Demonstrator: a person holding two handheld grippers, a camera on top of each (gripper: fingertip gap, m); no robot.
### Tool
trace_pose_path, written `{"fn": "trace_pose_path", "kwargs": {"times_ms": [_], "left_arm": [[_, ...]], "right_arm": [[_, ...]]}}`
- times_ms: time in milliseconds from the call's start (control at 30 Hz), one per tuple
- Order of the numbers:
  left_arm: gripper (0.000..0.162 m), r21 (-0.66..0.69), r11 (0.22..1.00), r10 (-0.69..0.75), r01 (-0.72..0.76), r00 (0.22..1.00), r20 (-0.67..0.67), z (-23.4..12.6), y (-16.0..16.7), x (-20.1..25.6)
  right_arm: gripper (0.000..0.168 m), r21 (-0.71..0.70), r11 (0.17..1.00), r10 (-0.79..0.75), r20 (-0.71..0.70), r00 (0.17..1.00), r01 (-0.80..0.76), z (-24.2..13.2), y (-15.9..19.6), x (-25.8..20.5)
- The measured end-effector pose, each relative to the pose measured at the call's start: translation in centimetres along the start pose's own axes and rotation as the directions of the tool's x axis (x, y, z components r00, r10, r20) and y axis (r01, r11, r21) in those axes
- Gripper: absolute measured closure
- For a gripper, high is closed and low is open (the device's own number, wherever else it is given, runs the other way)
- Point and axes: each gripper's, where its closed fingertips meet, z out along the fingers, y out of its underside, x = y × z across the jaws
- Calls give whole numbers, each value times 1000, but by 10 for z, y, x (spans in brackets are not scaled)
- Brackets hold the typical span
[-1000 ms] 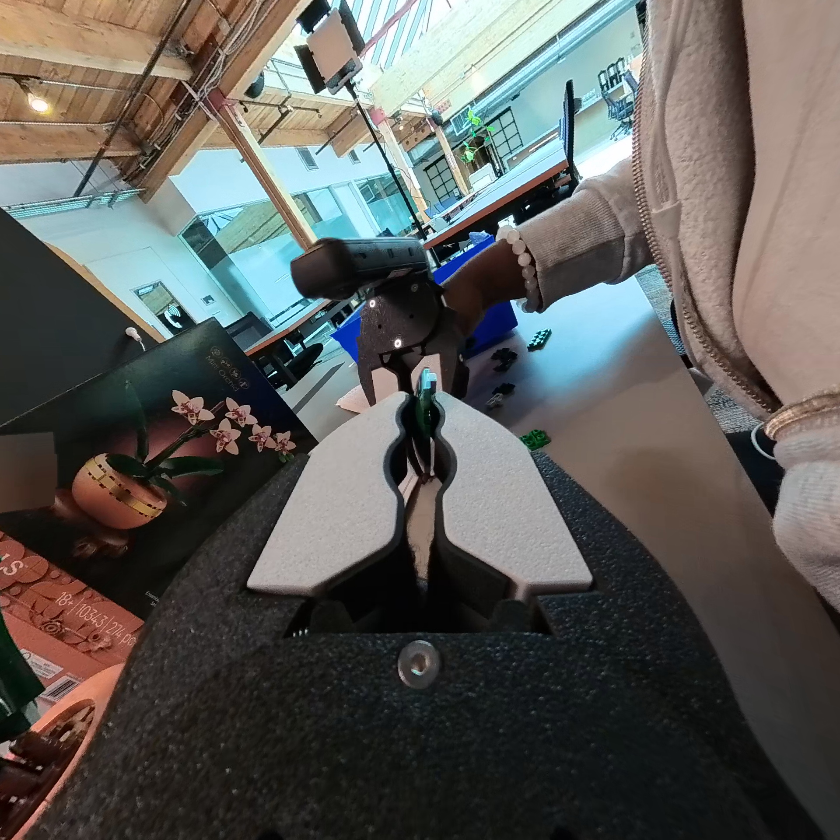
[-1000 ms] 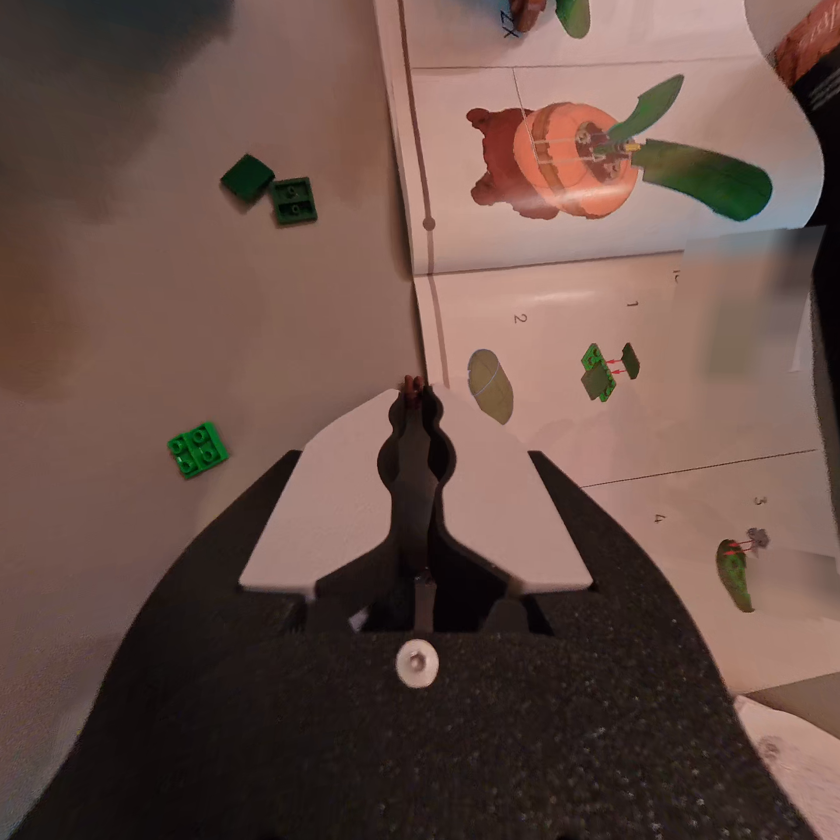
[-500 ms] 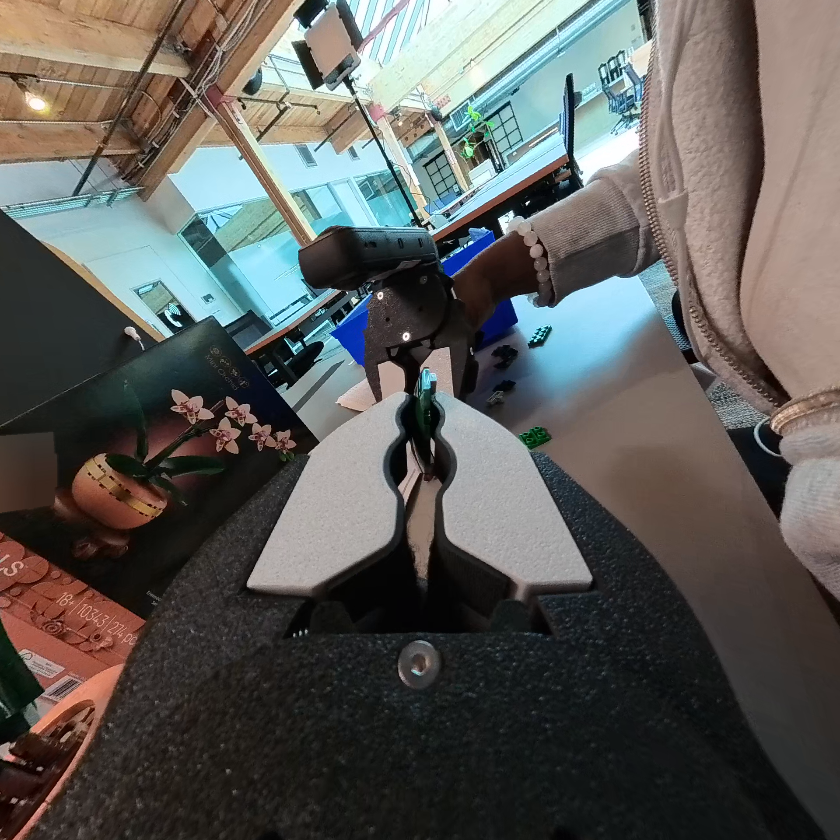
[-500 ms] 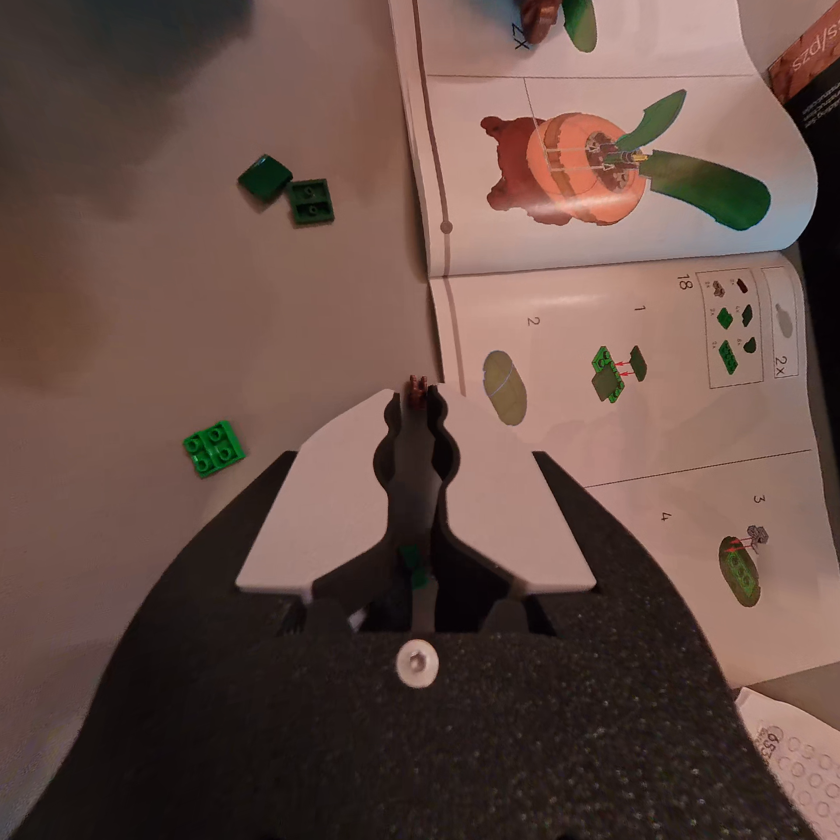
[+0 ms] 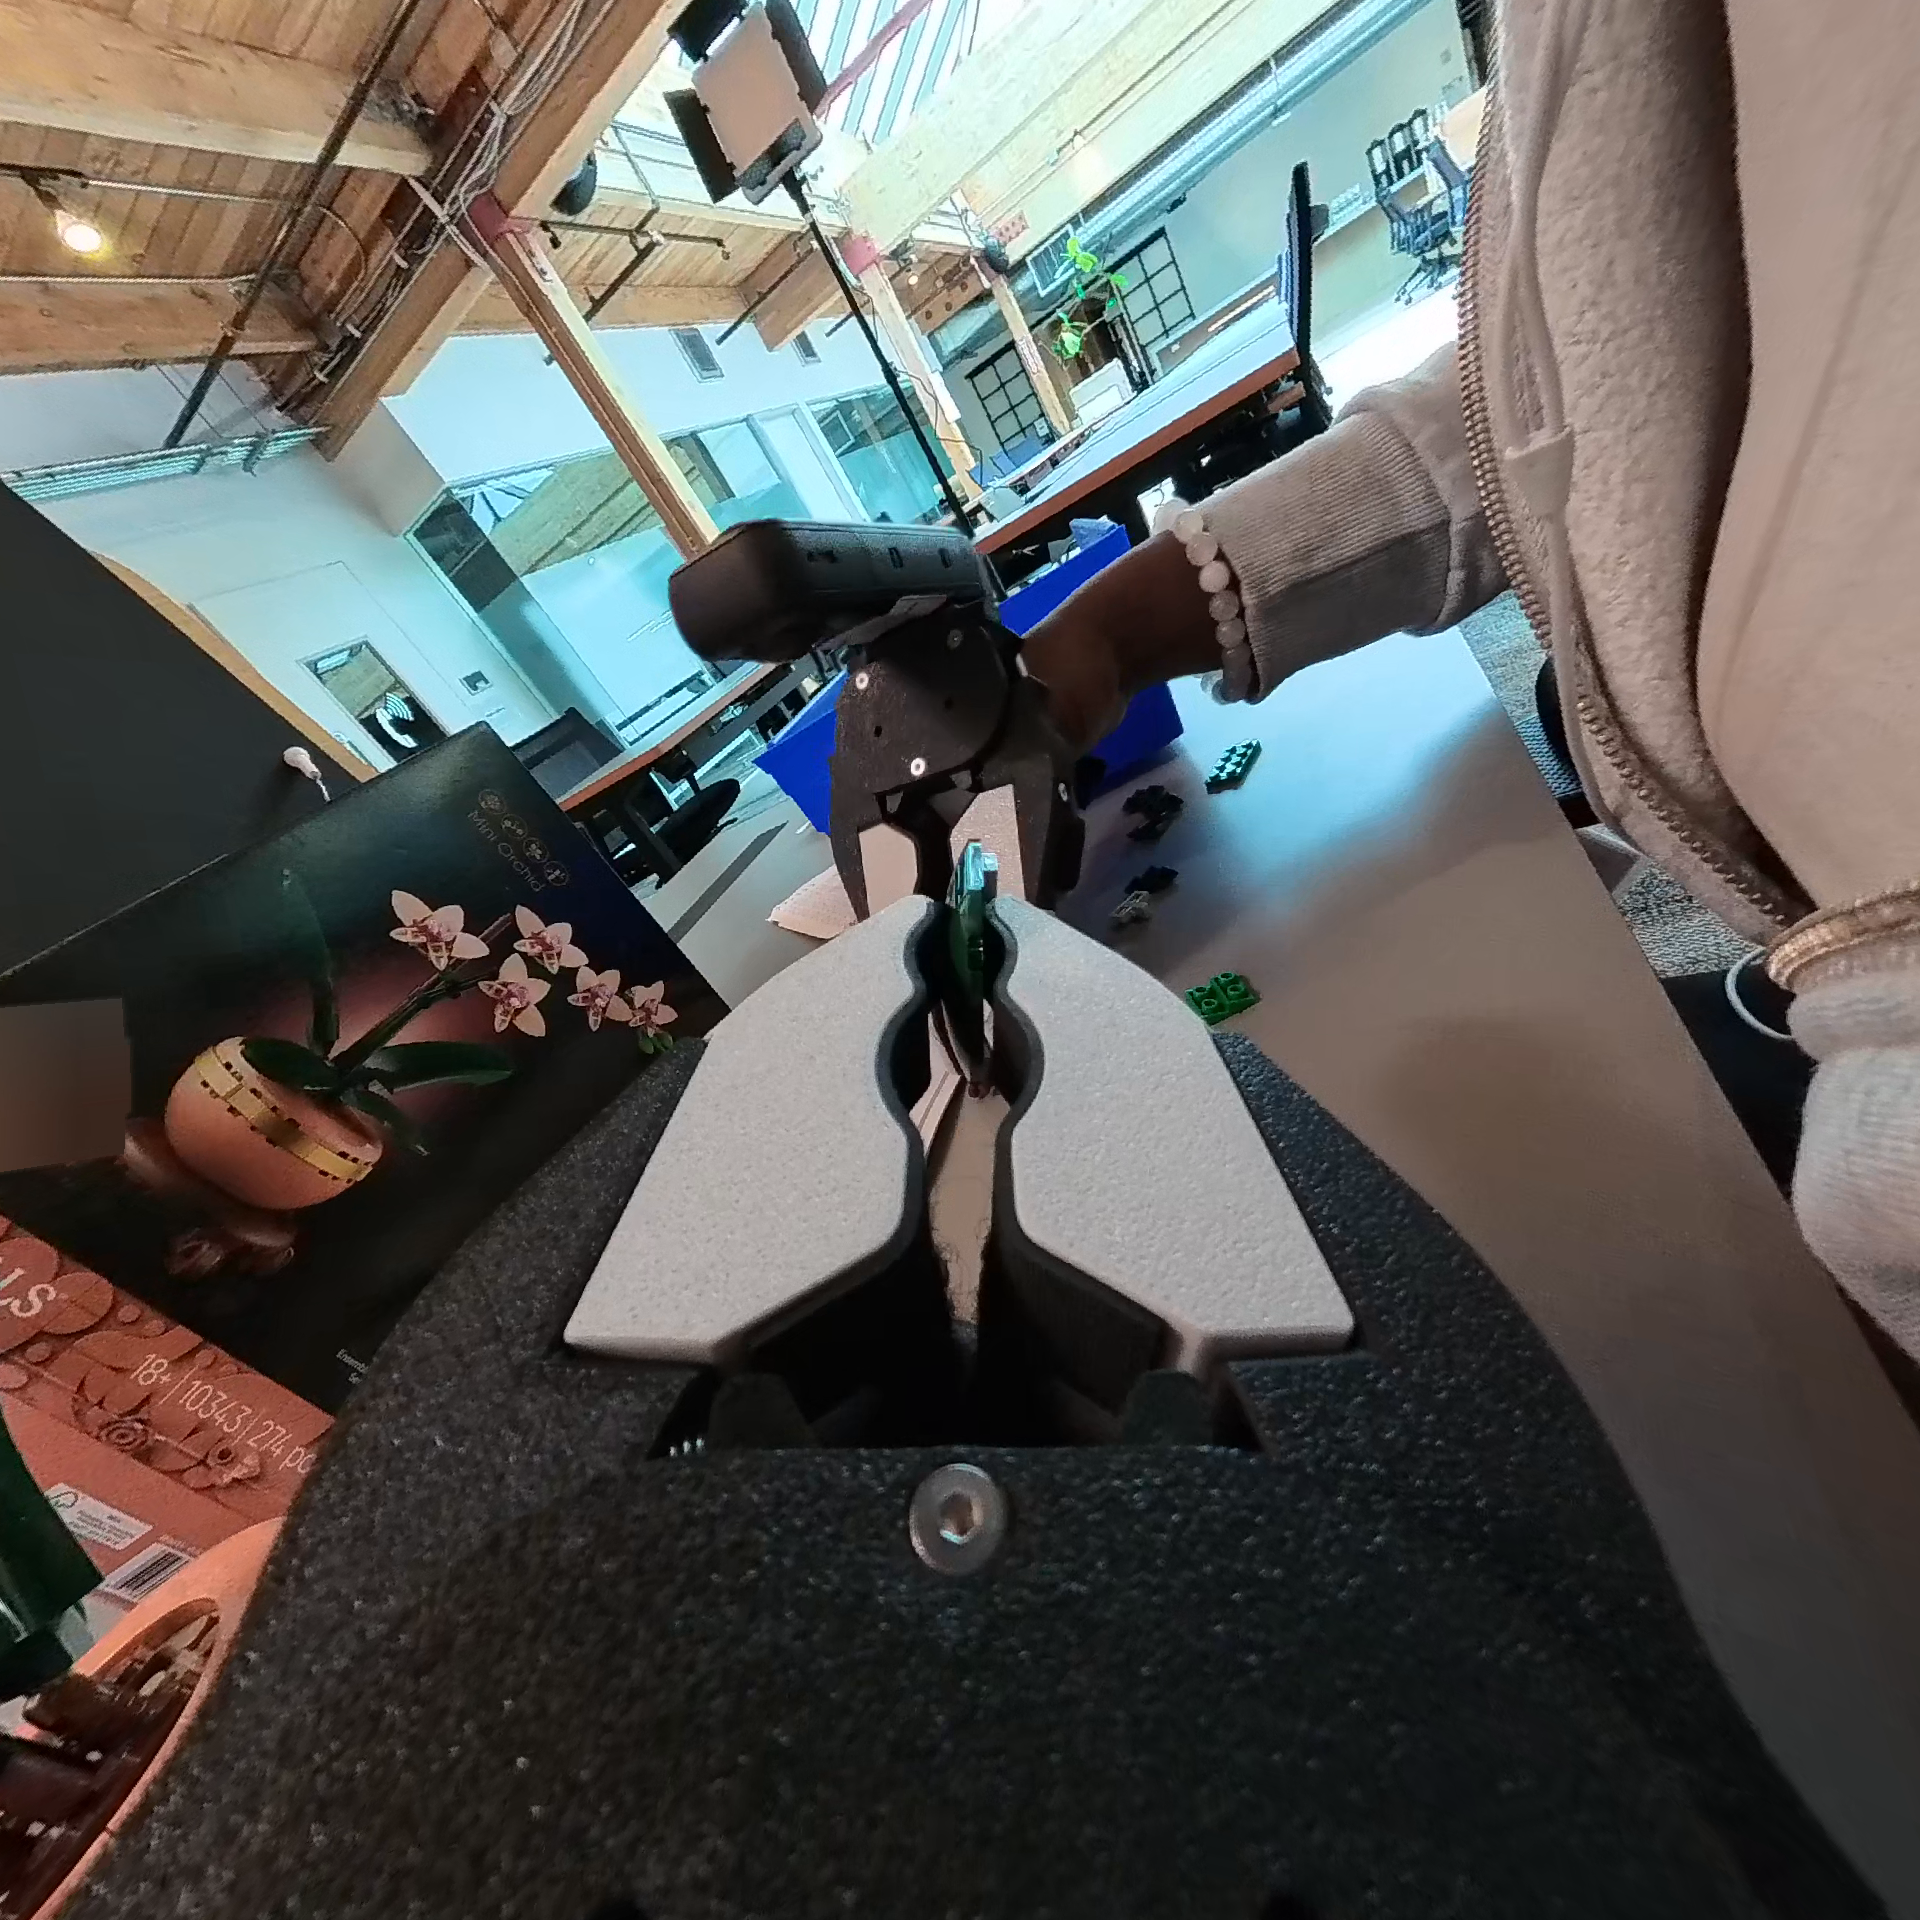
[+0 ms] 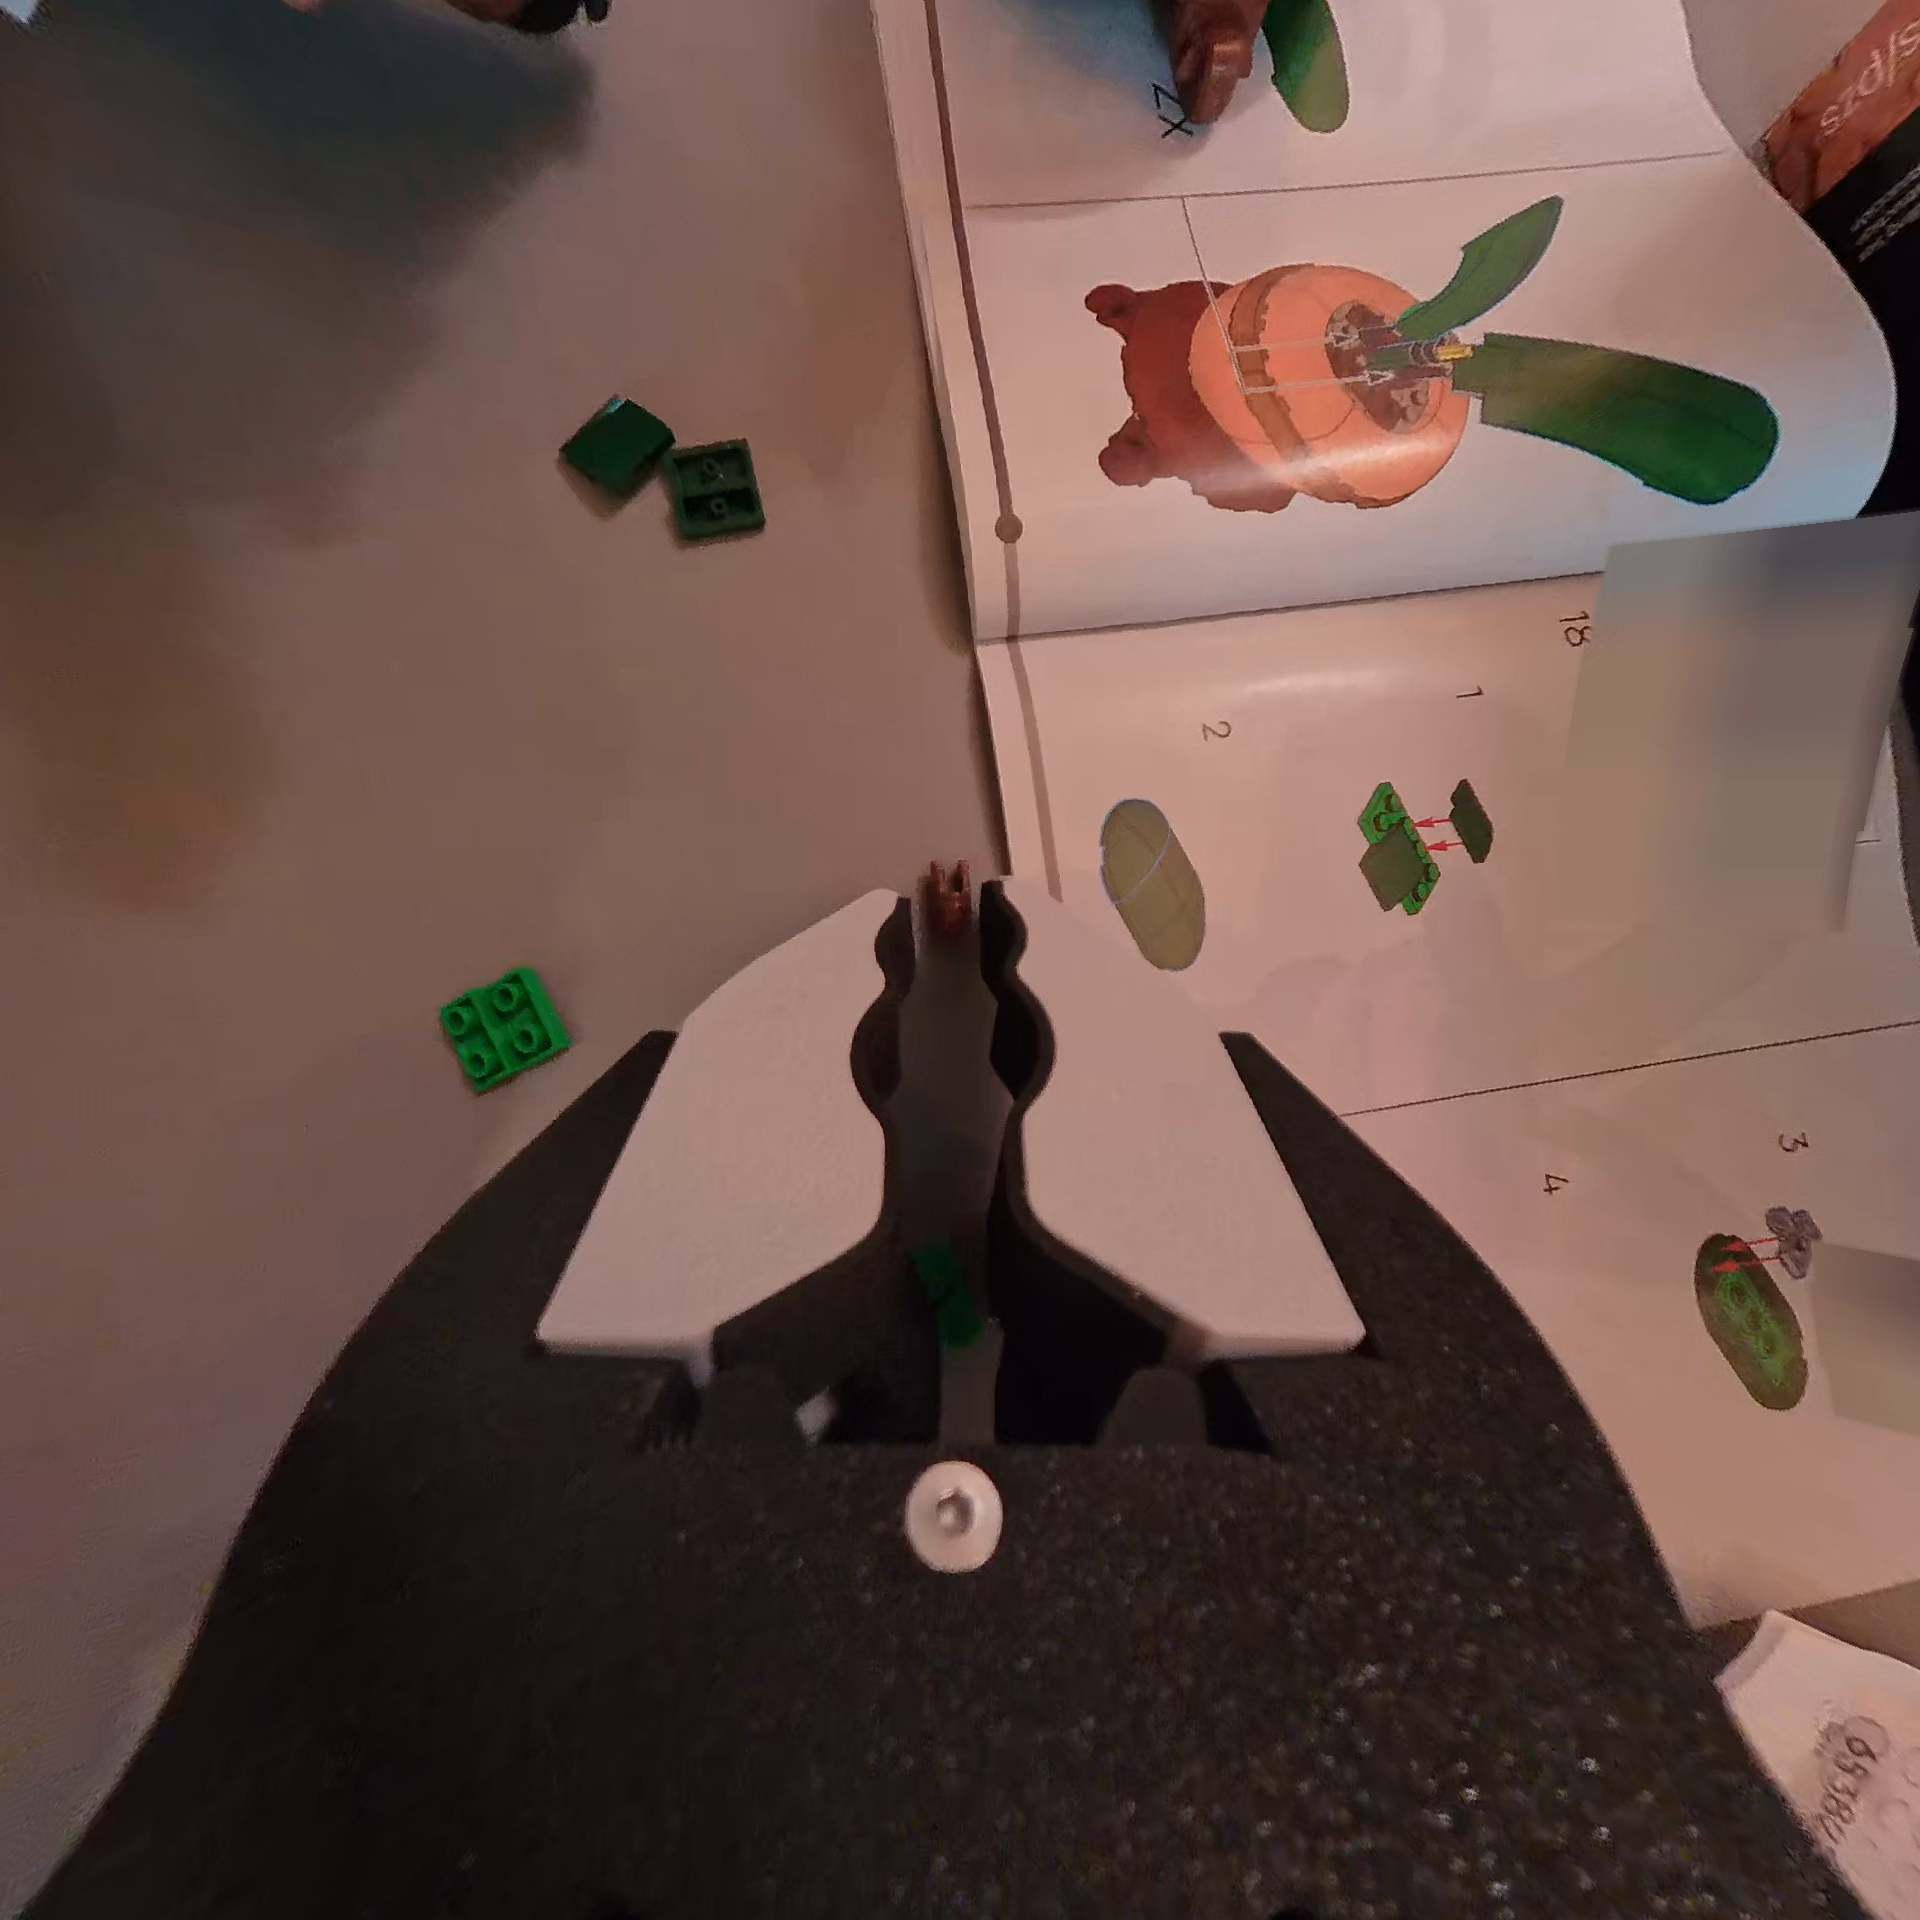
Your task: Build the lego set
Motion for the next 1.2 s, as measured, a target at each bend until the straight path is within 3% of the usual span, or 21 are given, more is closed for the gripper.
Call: {"fn": "trace_pose_path", "kwargs": {"times_ms": [467,667,800,1033,1133,1200], "left_arm": [[157,-2,1000,-4,4,1000,1,0,1,-1],[157,-65,997,-47,49,998,38,1,13,-9],[157,-80,991,-103,105,994,31,0,16,-10],[157,36,966,-253,257,965,-74,-3,-1,-5],[157,78,953,-284,291,954,-91,-4,-6,-6],[157,84,988,-128,128,992,2,-6,-8,-12]], "right_arm": [[161,1,993,119,80,990,-120,2,3,0],[162,-1,999,45,27,999,-45,1,3,0],[162,110,994,-13,-7,1000,13,-16,-28,-12],[162,265,915,-305,-38,952,304,-49,-83,-61],[162,293,922,-268,15,963,252,-49,-89,-70],[162,322,940,-154,107,982,113,-51,-90,-73]]}}
